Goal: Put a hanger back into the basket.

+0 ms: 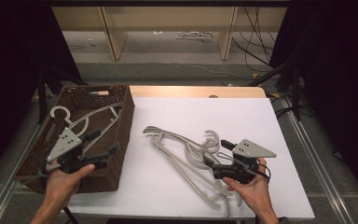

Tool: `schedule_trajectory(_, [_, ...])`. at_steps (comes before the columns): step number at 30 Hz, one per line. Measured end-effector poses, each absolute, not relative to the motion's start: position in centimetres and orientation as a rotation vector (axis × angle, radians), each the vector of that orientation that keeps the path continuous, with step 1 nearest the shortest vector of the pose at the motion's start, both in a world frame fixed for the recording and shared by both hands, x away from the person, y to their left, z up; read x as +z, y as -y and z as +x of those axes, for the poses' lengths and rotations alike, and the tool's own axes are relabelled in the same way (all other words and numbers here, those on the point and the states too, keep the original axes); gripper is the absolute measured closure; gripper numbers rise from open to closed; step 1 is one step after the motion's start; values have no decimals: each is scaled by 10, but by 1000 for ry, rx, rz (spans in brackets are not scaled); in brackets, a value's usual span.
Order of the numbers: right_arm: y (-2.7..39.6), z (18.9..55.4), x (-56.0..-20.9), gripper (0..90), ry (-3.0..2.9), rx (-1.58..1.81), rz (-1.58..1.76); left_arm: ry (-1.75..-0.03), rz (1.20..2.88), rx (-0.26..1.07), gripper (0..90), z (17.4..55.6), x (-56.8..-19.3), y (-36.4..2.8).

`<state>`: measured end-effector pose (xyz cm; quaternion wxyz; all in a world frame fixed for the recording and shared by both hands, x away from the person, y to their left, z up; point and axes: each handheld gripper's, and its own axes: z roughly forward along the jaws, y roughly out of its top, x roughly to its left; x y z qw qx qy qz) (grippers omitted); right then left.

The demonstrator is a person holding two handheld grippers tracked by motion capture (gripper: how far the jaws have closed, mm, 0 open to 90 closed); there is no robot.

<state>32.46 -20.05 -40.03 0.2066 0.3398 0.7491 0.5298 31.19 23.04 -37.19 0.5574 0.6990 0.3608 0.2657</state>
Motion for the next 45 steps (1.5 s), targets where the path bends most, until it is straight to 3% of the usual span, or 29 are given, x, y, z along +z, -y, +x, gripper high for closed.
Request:
schedule_trajectory(7, [200, 325, -403, 173, -2091, 1485, 960, -786, 1685, 616, 195, 299, -387, -211])
schedule_trajectory(29, [199, 327, -413, 173, -2133, 1469, 956, -699, 1691, 643, 171, 285, -413, -203])
schedule_trajectory(45, [203, 376, -437, 238, -2307, 1183, 1046, -659, 1697, 638, 171, 280, -417, -198])
